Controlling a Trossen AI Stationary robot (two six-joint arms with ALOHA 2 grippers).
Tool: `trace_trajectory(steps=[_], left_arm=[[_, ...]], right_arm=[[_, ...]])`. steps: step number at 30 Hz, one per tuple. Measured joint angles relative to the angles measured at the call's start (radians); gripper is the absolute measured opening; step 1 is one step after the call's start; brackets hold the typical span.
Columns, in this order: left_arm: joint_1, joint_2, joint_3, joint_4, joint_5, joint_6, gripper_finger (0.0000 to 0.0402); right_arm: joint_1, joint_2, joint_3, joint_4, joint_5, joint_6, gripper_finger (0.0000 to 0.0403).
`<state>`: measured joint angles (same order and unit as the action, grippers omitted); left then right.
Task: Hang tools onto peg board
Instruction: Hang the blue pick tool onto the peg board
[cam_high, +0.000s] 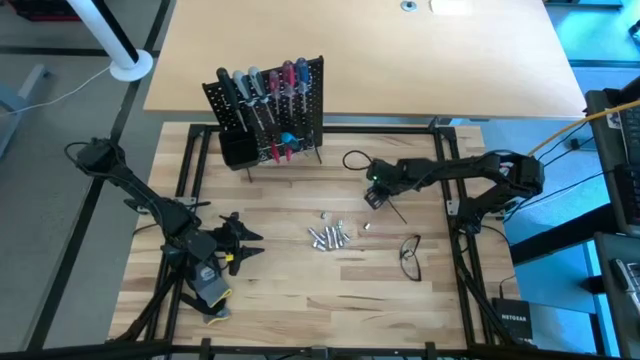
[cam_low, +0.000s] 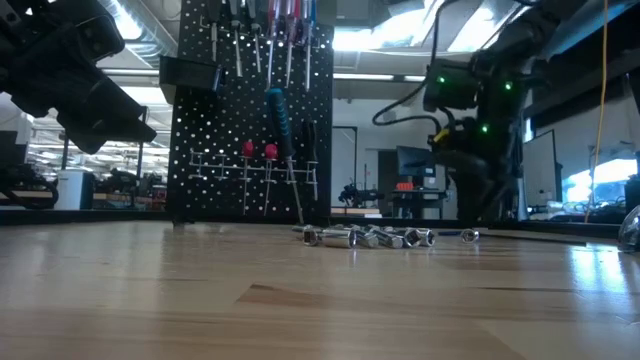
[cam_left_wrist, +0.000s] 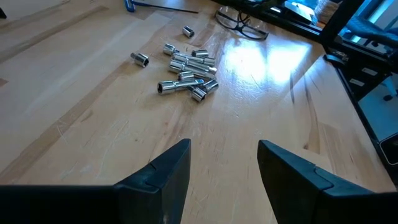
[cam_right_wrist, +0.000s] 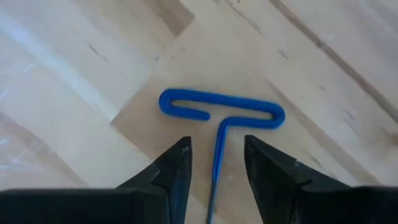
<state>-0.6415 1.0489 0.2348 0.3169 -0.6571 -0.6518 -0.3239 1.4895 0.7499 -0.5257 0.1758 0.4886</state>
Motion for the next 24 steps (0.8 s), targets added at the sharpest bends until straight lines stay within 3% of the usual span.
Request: trace_trajectory(steps=[7, 18, 24], left_arm=[[0.000, 0.000, 0.000, 0.000, 0.000, -0.003, 0.0175], [0.000, 0.000, 0.000, -0.002, 0.000, -0.003, 0.0175], [0.000, 0.000, 0.000, -0.001, 0.000, -0.003, 0.0175]], right_arm=[[-0.053, 0.023, 0.025, -0.027, -0.040, 0.009, 0.0146], [-0.076, 0.163, 0.033, -0.023, -0.067, -0.045, 0.0144], [-0.075, 0.167, 0.033, -0.015, -0.082, -0.050, 0.0088]])
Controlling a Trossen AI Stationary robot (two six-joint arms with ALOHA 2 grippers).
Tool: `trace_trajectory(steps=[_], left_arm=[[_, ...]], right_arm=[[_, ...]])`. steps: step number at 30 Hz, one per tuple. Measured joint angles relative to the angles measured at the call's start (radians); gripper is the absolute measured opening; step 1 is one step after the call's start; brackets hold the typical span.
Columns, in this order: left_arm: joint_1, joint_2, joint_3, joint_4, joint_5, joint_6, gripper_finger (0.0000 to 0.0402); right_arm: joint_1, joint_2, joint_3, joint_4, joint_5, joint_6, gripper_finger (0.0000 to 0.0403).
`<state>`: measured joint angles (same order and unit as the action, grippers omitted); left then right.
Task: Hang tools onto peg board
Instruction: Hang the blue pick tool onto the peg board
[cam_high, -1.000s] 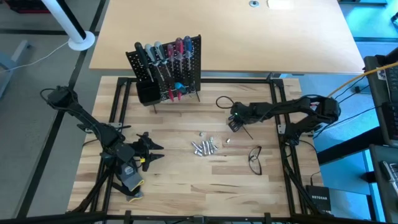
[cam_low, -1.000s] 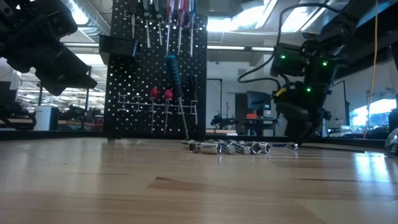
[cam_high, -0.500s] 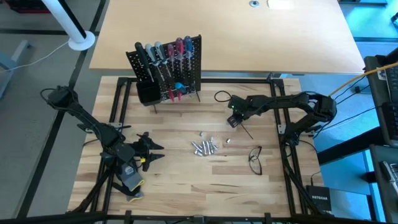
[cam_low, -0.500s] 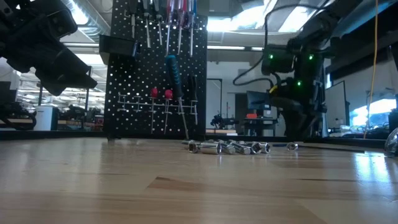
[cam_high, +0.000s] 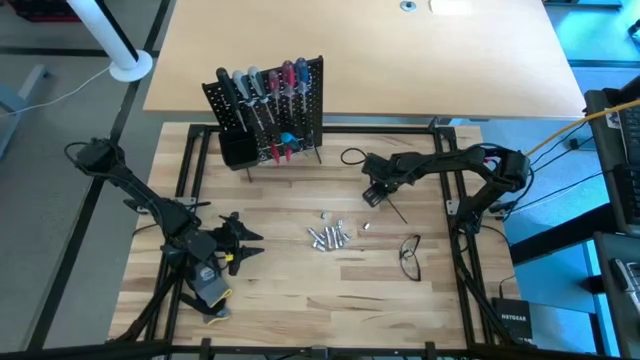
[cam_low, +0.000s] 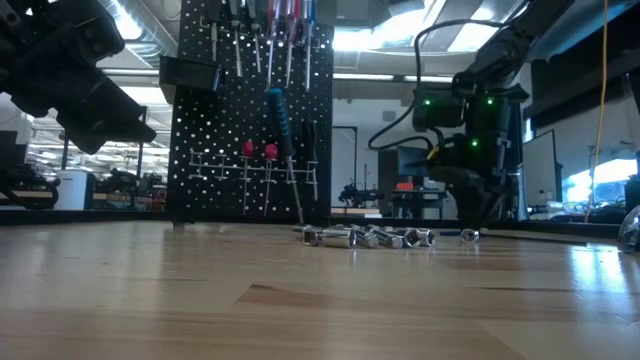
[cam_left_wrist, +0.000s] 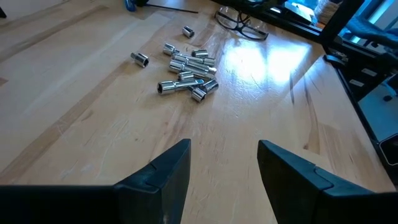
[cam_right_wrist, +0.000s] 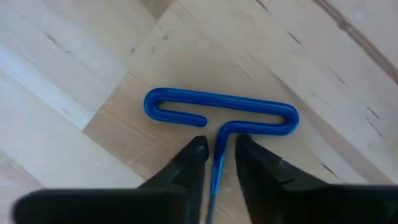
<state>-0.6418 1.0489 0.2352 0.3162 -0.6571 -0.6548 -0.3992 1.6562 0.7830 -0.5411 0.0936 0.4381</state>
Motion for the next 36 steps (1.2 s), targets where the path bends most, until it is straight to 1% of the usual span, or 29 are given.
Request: trace_trajectory(steps=[5, 7, 12, 16, 18, 22, 25, 31, 36], left_arm=[[0.000, 0.000, 0.000, 0.000, 0.000, 0.000, 0.0175], [0.000, 0.000, 0.000, 0.000, 0.000, 0.000, 0.0175], [0.000, 0.000, 0.000, 0.000, 0.000, 0.000, 0.0175], [0.000, 0.000, 0.000, -0.001, 0.000, 0.000, 0.0175], [0.000, 0.000, 0.000, -0.001, 0.000, 0.000, 0.0175], [0.000, 0.000, 0.000, -0.001, 0.002, -0.005, 0.0175], [-0.001, 0.000, 0.000, 0.000, 0.003, -0.011, 0.0175], [-0.011, 0.000, 0.000, 0.000, 0.003, -0.018, 0.0175], [-0.013, 0.000, 0.000, 0.008, 0.003, -0.015, 0.0175]], right_arm=[[0.000, 0.000, -0.002, 0.014, -0.005, -0.001, 0.0020], [0.001, 0.000, -0.002, 0.017, -0.003, -0.013, 0.0009], [0.001, 0.000, -0.003, 0.021, 0.001, -0.035, 0.0019], [0.005, 0.004, 0.021, -0.007, 0.003, -0.055, 0.0007], [0.017, -0.001, 0.042, -0.021, 0.023, -0.073, 0.0004], [0.047, -0.025, 0.093, -0.040, 0.045, -0.089, 0.0004], [0.072, -0.070, 0.133, -0.037, 0.046, -0.109, 0.0002], [0.128, -0.109, 0.207, -0.038, 0.045, -0.133, 0.0001], [0.178, -0.114, 0.255, -0.024, 0.045, -0.137, 0.0001]])
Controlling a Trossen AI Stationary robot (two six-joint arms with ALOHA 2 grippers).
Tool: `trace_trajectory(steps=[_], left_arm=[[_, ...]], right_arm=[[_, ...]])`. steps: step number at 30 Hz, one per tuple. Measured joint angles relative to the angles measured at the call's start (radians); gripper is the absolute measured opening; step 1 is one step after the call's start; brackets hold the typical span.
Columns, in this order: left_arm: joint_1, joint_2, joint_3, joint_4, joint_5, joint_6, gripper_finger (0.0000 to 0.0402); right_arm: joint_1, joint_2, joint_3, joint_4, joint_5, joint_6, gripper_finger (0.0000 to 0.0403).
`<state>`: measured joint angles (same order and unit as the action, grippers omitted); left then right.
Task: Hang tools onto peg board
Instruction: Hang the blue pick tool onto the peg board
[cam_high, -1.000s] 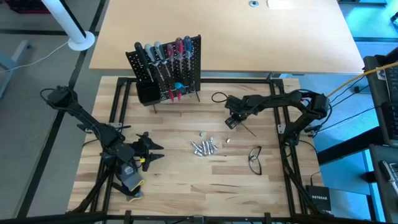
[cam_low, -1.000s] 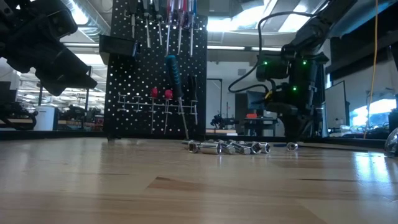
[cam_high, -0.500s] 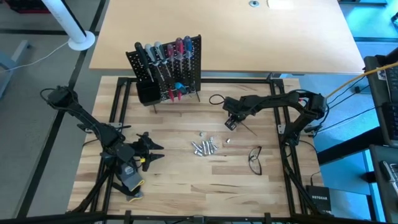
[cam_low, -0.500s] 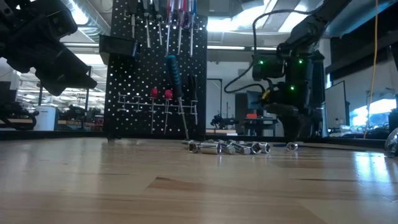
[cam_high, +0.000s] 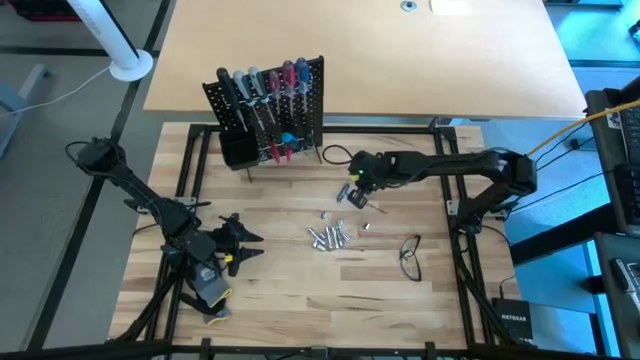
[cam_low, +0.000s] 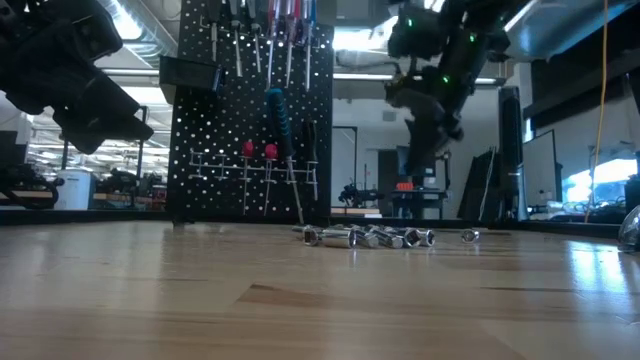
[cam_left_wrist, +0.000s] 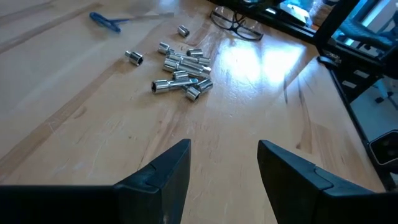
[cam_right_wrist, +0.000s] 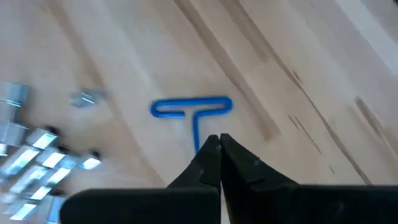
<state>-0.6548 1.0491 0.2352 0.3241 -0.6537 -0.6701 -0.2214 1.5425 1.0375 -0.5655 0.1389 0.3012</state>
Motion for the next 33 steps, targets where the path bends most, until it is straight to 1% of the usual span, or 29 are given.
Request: trace_trajectory(steps=[4, 8, 10, 12, 15, 17, 18, 22, 26, 29, 33], left_arm=[[0.000, 0.000, 0.000, 0.000, 0.000, 0.000, 0.0175], [0.000, 0.000, 0.000, 0.000, 0.000, 0.000, 0.0175], [0.000, 0.000, 0.000, -0.001, 0.000, 0.000, 0.0175], [0.000, 0.000, 0.000, -0.001, 0.000, 0.000, 0.0175], [0.000, 0.000, 0.000, -0.001, 0.000, 0.002, 0.0175], [0.001, 0.000, 0.000, -0.002, 0.000, 0.003, 0.0175], [0.001, 0.000, 0.000, -0.002, 0.000, 0.004, 0.0175], [0.002, 0.000, 0.000, -0.002, 0.000, 0.020, 0.0175], [0.002, 0.000, 0.000, -0.002, 0.000, 0.019, 0.0175], [0.002, 0.000, 0.000, -0.002, 0.000, 0.018, 0.0175], [0.001, 0.000, 0.000, -0.002, 0.000, 0.014, 0.0175]], right_arm=[[0.028, 0.000, 0.009, -0.001, 0.000, 0.000, 0.0005], [0.034, 0.007, 0.008, -0.003, -0.004, 0.044, 0.0025], [0.034, 0.027, 0.008, -0.005, -0.044, 0.052, 0.0042], [0.034, 0.057, 0.008, 0.005, -0.051, 0.053, 0.0066], [0.031, 0.119, 0.007, 0.047, -0.071, 0.053, 0.0103], [0.031, 0.168, 0.008, 0.077, -0.105, 0.052, 0.0120], [0.031, 0.192, 0.012, 0.096, -0.106, 0.049, 0.0126], [0.032, 0.285, 0.072, 0.077, -0.106, 0.027, 0.0134], [0.031, 0.367, 0.163, -0.024, -0.094, 0.020, 0.0135], [0.031, 0.412, 0.228, -0.106, -0.043, -0.003, 0.0135], [0.031, 0.434, 0.272, -0.147, -0.035, -0.022, 0.0135]])
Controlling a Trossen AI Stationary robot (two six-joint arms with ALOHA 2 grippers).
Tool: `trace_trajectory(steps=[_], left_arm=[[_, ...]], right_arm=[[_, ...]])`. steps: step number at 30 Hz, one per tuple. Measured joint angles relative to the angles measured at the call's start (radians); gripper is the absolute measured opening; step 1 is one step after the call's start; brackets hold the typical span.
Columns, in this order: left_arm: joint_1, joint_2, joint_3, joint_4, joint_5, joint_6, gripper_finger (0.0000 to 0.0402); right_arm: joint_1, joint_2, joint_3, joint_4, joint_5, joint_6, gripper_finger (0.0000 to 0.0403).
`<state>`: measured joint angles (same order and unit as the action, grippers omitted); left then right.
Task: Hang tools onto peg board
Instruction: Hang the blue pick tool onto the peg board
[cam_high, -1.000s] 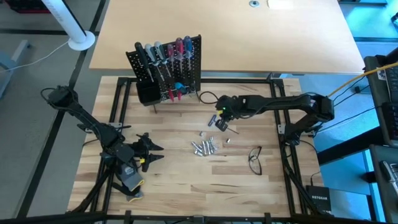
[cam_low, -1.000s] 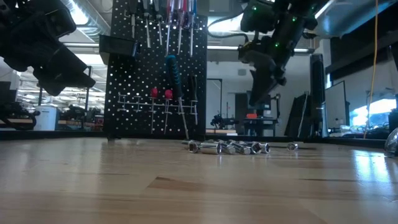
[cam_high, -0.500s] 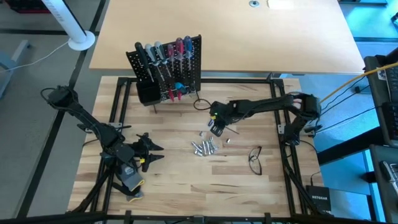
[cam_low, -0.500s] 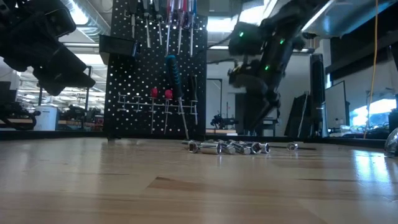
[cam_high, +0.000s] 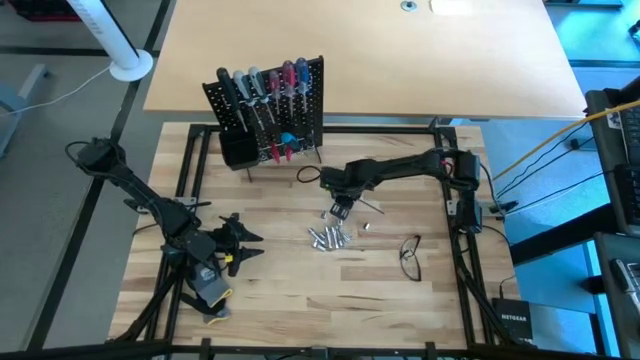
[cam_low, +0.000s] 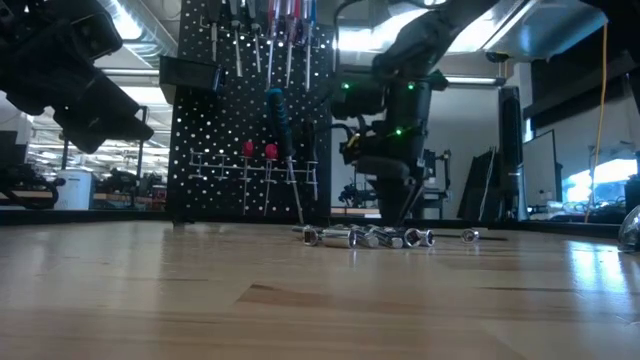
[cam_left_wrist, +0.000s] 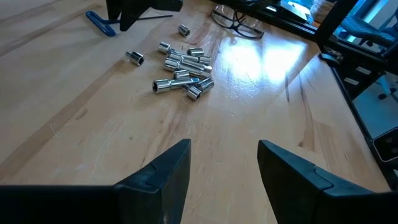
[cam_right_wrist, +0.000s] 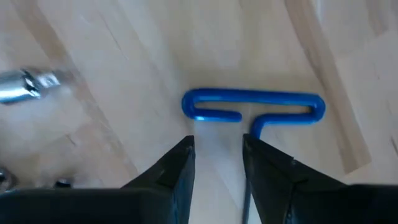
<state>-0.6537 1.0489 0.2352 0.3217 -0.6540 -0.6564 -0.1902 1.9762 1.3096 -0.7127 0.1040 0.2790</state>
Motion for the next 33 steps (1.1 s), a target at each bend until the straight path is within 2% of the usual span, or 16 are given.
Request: trace_trajectory(steps=[10, 16, 20, 24, 28, 33], left_arm=[[0.000, 0.000, 0.000, -0.005, 0.000, -0.003, 0.0175], [0.000, 0.000, 0.000, -0.006, 0.000, -0.017, 0.0175], [0.000, 0.000, 0.000, -0.019, 0.000, -0.017, 0.0175], [0.000, 0.000, 0.000, -0.027, 0.000, -0.017, 0.0175], [0.000, 0.000, 0.000, -0.027, 0.000, -0.017, 0.0175], [0.000, 0.000, 0.000, -0.027, 0.000, -0.022, 0.0175]], right_arm=[[-0.007, 0.001, 0.079, -0.173, -0.010, 0.000, 0.0136], [-0.060, 0.001, 0.006, -0.112, -0.019, -0.004, 0.0136], [-0.076, -0.008, -0.058, -0.011, -0.086, -0.016, 0.0136], [-0.072, -0.009, -0.094, 0.037, -0.066, -0.023, 0.0133], [-0.072, -0.009, -0.112, 0.057, -0.069, -0.026, 0.0100], [-0.071, -0.009, -0.125, 0.086, -0.070, -0.030, 0.0025]])
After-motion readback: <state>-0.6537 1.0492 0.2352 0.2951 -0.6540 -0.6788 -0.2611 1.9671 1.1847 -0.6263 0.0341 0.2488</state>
